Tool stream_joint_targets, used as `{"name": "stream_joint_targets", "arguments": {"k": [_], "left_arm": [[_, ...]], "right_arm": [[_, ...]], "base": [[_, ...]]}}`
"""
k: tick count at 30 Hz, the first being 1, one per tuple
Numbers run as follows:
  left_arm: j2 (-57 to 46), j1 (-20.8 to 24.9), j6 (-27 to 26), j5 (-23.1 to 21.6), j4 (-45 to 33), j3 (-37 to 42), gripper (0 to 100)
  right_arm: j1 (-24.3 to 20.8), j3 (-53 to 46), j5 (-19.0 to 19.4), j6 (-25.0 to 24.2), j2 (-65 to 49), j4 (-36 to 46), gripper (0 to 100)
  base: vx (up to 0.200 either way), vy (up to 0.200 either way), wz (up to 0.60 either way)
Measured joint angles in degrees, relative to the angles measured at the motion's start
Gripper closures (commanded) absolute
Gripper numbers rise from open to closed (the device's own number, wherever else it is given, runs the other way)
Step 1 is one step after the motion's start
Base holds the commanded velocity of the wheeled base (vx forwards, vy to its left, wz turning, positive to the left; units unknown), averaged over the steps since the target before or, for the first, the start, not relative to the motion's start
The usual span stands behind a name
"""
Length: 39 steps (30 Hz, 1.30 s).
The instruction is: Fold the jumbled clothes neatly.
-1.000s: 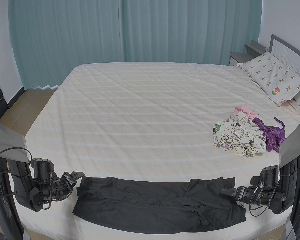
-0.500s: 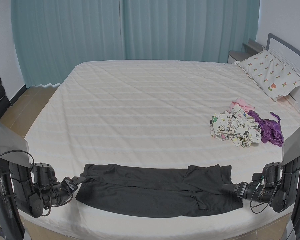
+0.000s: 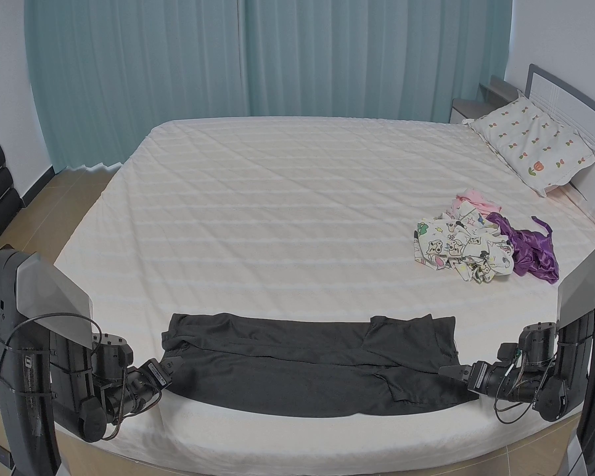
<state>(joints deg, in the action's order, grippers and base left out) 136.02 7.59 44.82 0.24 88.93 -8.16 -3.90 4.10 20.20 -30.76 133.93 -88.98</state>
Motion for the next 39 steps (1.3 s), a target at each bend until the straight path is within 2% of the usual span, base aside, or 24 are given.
{"name": "stream_joint_targets", "arguments": {"k": [5,23,30,31,39], "left_arm": [[-0.52,1.57,1.73,0.0,0.05,0.13,0],[1.57,1.96,0.94,1.08,0.05,-1.05,0],[3.32,1.8,-0.4,4.46,0.05,-3.91,0],[3.61,1.8,-0.9,4.84,0.09,-4.11,100],[5.33,1.8,-3.0,8.68,0.05,-2.51,100]], "right_arm": [[-0.01,0.04,0.0,0.05,0.17,0.02,0],[-0.04,0.04,-0.09,0.09,0.26,0.0,0],[-0.12,0.04,-0.11,0.07,0.26,0.0,0],[-0.12,0.04,-0.11,0.07,0.26,0.0,0],[-0.09,0.04,-0.09,0.07,0.26,0.0,0]], "base": [[0.0,0.0,0.0],[0.0,0.0,0.0],[0.0,0.0,0.0],[0.0,0.0,0.0],[0.0,0.0,0.0]]}}
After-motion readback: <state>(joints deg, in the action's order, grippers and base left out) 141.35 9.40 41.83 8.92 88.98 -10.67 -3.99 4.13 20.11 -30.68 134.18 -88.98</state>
